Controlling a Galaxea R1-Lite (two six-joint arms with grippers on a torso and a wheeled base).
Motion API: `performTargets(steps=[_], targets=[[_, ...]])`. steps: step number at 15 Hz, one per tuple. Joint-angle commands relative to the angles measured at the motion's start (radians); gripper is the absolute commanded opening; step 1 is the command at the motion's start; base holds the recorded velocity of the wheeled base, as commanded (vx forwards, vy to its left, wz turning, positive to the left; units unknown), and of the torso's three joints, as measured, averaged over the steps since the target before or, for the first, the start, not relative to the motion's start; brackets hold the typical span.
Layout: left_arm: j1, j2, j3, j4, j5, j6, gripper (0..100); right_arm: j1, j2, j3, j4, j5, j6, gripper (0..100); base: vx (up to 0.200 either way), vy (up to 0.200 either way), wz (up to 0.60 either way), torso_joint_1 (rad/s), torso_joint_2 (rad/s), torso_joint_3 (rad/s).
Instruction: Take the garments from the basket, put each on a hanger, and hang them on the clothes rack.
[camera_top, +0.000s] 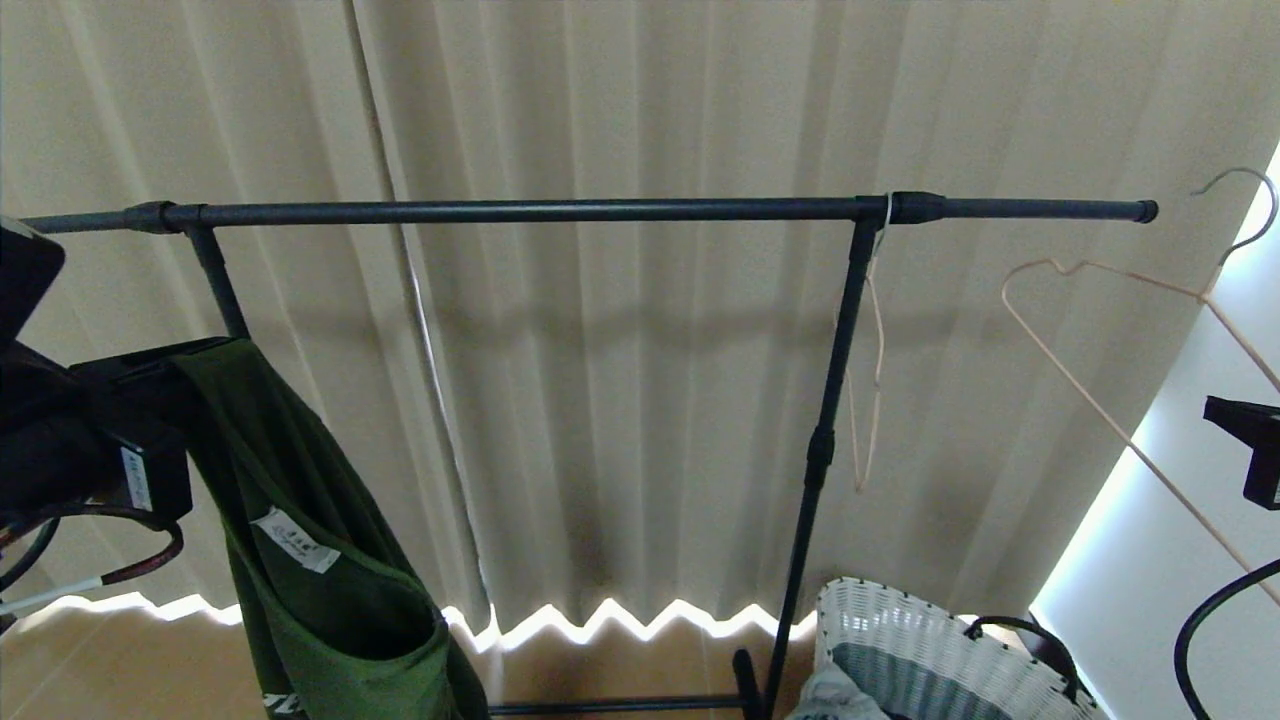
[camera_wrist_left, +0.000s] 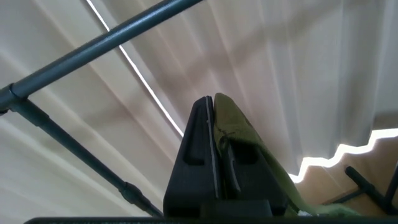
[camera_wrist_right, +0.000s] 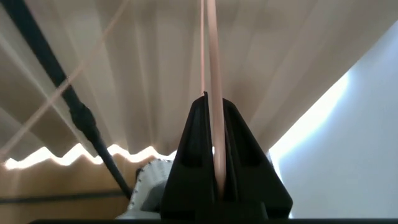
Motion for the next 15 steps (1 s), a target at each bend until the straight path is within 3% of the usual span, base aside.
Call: performTargets(steps=[1,4,8,15], targets=[[0.0,0.0,0.002,0.0,0.0,0.0,0,0.001,-0.014,0.011,0.003,0.001,0.0,0,-0.2,0.0,0.0,0.002,0.01,0.002],[0.0,-0.002,0.042,-0.019,0.0,0.0,0,0.008,-0.039,0.061,-0.007,0.011,0.0,0,-0.067,0.0,0.0,-0.001,0.0,0.001],[0.005,0.018,0.105,-0.118,0.0,-0.002,0,0.027,-0.08,0.083,-0.007,0.043,0.0,0,0.0,0.0,0.0,0.0,0.0,0.0],[0.015,0.03,0.091,-0.123,0.0,-0.002,0,0.044,-0.163,0.113,-0.001,0.096,0.0,0,0.0,0.029,0.0,0.001,0.0,0.0]])
